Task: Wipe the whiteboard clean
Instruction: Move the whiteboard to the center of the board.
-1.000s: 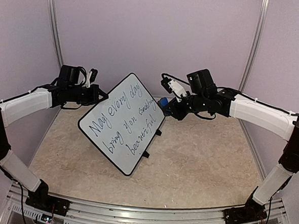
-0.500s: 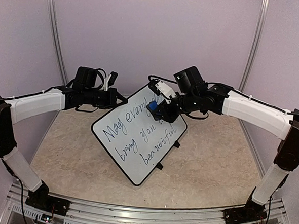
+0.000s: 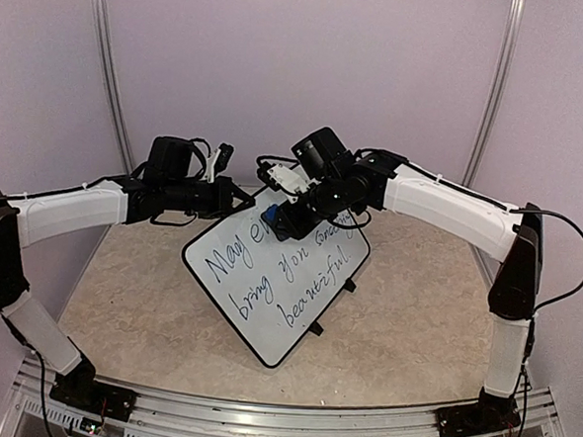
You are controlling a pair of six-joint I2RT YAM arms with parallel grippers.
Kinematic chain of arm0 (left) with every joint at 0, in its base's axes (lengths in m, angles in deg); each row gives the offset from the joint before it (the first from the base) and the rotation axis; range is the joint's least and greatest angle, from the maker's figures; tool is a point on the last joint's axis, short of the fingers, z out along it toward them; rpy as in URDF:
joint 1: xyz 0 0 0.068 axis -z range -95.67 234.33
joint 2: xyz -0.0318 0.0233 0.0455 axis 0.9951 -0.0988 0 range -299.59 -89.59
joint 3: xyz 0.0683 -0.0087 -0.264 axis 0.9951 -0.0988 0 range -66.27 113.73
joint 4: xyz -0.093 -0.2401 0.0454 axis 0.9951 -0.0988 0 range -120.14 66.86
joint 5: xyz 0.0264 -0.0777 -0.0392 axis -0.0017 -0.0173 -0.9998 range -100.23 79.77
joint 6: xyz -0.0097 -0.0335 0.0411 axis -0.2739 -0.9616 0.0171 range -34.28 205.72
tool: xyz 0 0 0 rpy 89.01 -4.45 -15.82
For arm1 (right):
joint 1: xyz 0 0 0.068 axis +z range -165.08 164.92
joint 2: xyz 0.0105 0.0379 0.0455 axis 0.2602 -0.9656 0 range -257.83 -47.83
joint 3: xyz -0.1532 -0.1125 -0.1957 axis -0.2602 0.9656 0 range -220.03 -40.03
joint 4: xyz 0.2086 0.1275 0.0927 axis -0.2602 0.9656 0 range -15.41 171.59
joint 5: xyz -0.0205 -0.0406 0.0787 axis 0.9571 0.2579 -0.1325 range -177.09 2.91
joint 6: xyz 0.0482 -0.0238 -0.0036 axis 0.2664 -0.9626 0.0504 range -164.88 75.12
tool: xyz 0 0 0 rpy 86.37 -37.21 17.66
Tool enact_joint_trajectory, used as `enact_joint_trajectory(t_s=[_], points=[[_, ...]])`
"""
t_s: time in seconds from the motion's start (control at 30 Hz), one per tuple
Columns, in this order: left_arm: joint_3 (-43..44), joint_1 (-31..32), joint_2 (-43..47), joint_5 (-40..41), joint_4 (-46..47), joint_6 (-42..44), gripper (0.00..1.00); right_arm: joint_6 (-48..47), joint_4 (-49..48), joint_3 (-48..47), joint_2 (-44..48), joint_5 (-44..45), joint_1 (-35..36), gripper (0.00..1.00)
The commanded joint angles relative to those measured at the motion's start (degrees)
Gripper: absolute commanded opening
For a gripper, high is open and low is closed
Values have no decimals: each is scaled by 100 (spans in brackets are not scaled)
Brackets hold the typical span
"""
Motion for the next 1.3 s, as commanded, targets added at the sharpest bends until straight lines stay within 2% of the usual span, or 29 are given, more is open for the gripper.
enact_joint_trajectory(t_s=[0.0, 0.17, 0.47, 0.73, 0.9, 1.27], points=[[-264, 160, 145, -278, 270, -57, 6, 120, 544, -507, -189, 198, 242, 27], [-366, 50, 329, -224, 322, -93, 22, 158, 767, -895, -427, 442, 337, 27], [-655, -461, 716, -315, 760, -340, 24, 186, 1017, -1408, -754, 693, 389, 27], [-603, -410, 625, -448, 585, -227, 7, 165, 1245, -1814, -1109, 730, 397, 27], [-565, -294, 526, -464, 481, -163, 0, 146, 1282, -1843, -1152, 731, 408, 27], [-556, -153, 337, -494, 445, -152, 0, 54, 1249, -1986, -1190, 750, 512, 27]])
